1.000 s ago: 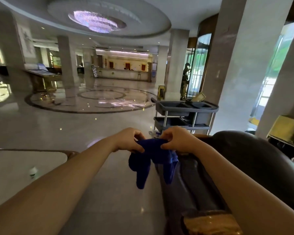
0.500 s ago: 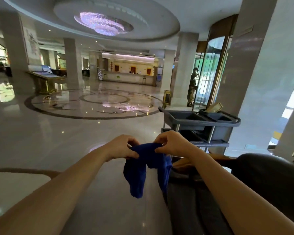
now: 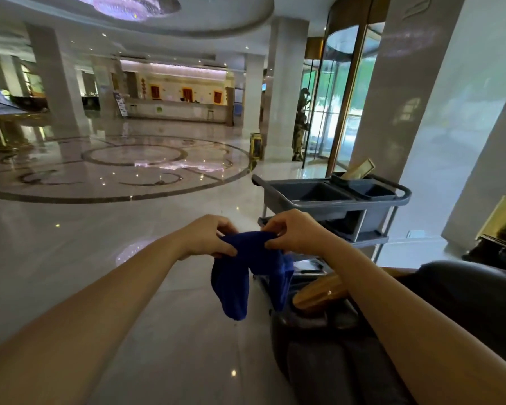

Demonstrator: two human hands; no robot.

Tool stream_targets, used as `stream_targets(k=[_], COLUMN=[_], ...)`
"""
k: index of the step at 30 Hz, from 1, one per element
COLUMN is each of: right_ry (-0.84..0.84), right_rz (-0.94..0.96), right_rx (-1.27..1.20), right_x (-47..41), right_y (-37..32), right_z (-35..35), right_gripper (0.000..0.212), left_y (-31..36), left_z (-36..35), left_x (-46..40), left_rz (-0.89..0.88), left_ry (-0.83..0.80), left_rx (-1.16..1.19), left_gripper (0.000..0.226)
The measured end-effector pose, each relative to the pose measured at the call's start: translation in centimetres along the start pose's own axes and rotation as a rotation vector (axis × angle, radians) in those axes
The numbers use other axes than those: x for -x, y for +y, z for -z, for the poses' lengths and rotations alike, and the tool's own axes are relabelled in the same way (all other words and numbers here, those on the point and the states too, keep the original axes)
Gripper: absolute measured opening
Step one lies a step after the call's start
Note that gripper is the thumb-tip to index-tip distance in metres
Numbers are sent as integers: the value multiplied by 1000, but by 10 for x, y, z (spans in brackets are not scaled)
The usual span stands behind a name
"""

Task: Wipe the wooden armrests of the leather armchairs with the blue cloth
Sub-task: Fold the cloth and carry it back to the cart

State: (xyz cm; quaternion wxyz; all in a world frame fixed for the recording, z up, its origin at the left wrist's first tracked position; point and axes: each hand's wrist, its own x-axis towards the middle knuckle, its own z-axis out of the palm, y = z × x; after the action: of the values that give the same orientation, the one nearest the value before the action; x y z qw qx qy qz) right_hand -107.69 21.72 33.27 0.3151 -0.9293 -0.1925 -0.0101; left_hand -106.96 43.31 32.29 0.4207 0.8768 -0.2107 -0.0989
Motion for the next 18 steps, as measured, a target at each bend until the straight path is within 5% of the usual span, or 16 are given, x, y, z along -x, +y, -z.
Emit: stream_targets(k=[18], right_ry=[73], right_rz=[-59], right_rx=[56], right_x=[-387], right_y=[195], right_z=[90], right_gripper=[18], left_y=[-80], left_z=[126], left_x=[-429], left_rz=[-58], left_ry=[-38], left_rx=[-5], left_gripper=[31])
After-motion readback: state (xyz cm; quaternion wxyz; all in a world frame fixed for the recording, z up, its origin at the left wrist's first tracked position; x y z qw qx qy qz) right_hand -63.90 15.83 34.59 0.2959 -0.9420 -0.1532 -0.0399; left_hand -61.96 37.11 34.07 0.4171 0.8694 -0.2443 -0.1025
